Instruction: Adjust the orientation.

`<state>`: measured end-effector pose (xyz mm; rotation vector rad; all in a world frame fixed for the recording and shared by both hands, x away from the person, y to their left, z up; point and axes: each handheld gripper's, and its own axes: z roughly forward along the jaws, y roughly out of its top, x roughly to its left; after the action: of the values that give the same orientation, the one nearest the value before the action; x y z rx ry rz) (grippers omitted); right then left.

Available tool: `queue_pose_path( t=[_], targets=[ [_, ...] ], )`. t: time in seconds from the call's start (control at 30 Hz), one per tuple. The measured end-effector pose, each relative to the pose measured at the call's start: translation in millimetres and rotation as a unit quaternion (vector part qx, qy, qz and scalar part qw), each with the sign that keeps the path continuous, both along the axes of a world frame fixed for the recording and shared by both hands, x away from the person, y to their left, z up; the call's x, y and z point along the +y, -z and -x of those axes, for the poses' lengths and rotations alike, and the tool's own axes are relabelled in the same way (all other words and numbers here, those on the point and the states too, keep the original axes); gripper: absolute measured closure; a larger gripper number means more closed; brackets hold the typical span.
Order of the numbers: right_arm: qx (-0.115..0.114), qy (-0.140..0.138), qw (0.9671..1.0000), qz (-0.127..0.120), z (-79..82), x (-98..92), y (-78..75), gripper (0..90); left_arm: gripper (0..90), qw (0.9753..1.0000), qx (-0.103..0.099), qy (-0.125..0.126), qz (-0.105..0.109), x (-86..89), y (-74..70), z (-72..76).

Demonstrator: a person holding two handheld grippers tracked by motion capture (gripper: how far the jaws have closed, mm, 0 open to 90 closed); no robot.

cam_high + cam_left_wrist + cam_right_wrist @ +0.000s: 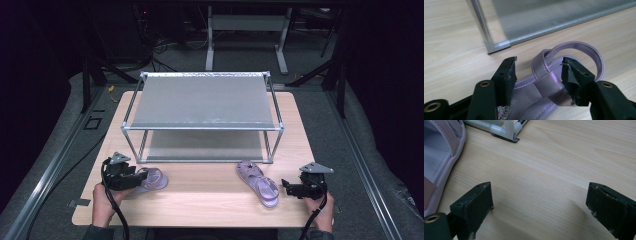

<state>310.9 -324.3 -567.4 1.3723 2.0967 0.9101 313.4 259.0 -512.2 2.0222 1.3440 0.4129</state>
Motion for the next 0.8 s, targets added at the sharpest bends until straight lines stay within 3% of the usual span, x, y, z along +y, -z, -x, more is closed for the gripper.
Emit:
queue_pose_path(
  t=[0.3,0.37,0.8],
  targets=[
    [0.000,0.000,1.0000,0.002,0.0,0.3,0.1,6.5,61.0,1.0000,-0.003,-0.002,-0.004,-8.4,4.6,-2.3],
    [0.000,0.000,1.0000,0.002,0.0,0.4,0.2,6.5,67.6,0.9999,-0.005,-0.007,-0.009,-9.7,4.2,-1.6],
    [0.000,-0.001,1.0000,0.001,0.0,0.3,0.1,6.6,73.4,0.9988,-0.025,-0.016,-0.038,-15.4,1.7,7.0]
  ],
)
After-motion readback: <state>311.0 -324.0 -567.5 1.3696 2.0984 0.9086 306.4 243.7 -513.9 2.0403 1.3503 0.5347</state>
